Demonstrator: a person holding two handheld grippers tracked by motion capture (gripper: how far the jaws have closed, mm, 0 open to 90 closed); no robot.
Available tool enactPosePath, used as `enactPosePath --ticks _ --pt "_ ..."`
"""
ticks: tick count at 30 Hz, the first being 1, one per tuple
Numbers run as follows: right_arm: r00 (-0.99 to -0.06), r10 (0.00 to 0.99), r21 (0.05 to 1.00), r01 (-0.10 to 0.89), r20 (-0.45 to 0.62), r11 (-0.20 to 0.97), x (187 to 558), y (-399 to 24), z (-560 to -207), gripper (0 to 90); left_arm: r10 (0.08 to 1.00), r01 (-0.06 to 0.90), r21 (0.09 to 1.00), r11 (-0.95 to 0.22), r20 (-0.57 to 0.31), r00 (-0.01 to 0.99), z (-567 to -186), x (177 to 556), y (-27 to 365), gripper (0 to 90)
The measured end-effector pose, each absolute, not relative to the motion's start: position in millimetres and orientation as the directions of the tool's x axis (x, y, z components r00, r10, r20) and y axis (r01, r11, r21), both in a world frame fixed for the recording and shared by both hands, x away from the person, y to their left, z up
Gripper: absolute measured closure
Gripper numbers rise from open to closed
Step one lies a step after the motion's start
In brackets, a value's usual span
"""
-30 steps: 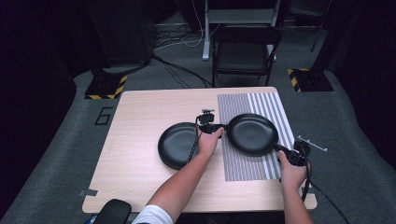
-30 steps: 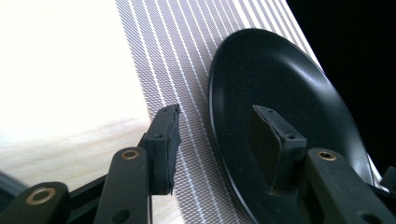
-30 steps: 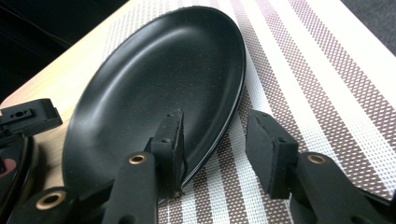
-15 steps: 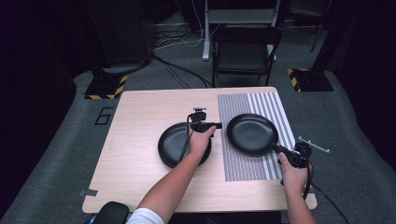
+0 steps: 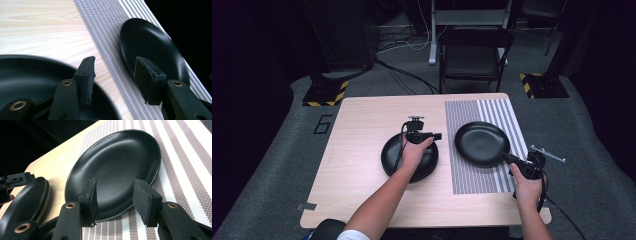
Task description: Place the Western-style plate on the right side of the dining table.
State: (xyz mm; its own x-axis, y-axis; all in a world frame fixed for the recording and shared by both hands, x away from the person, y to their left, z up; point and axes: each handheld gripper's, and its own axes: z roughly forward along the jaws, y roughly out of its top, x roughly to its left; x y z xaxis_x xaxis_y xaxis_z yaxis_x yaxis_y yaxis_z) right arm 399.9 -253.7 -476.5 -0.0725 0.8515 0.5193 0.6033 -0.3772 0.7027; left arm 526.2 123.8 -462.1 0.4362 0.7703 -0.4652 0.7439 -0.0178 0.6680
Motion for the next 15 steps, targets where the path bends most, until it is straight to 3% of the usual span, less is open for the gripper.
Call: enactPosePath --ticks 15 --pt "-0.134 0.837 0.700 0.626 0.530 -0.343 395 -242 -470 52.9 0.780 0.726 0.687 0.040 -0.475 0.406 -454 510 198 50.0"
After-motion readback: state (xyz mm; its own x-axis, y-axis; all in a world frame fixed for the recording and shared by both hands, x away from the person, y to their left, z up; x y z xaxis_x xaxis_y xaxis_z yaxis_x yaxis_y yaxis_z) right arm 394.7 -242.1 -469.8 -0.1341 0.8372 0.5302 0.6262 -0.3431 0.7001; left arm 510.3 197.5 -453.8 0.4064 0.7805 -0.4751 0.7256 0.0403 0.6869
